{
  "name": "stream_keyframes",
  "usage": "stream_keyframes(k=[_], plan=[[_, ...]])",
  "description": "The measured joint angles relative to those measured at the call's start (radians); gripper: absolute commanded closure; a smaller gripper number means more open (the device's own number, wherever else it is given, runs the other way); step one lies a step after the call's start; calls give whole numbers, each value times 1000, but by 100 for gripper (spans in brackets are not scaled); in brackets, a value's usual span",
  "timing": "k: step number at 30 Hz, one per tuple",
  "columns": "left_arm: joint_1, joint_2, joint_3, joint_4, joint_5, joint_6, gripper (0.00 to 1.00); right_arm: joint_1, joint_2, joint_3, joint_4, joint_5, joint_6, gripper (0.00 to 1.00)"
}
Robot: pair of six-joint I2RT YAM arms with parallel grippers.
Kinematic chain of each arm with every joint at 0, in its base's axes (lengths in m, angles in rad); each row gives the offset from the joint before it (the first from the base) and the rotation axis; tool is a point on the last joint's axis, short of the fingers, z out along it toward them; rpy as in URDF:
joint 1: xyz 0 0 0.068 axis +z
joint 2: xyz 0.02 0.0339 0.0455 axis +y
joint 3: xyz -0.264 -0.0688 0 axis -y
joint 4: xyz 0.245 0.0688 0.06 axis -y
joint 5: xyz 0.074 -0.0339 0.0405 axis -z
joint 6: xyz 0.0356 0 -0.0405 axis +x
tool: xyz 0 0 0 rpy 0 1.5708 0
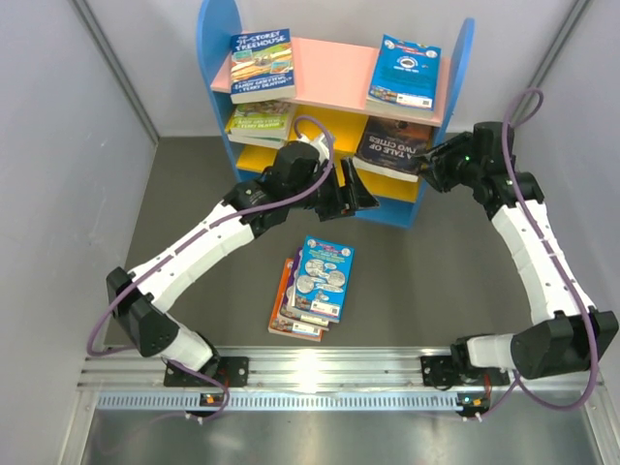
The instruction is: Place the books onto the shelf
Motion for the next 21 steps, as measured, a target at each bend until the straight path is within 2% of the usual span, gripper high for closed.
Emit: stream_keyframes(k=[1,3,4,6,13,17,21], plan=[[-1,-2,-10,0,-1,1,25,-1,2,-2,-23,18,5,30],[-1,-8,-28,-2,-3,3,25,-4,5,-8,-51,41,6,20],[0,-11,-36,-4,-5,4,25,-5,6,-10,-58,51,4,9],[0,-14,-44,-17,-11,8,25,-6,4,-13,-70,71,0,3],[-1,-60,-46,-110,-74,63,23,-16,-70,-32,-105,94,-82,0],[0,-148,-79,-191,-146,108,22,-14,-213,-92,-74,59,-174,0],[-1,-289,-203,-248,-205,127,22,5,-377,-201,-8,-40,-259,0]])
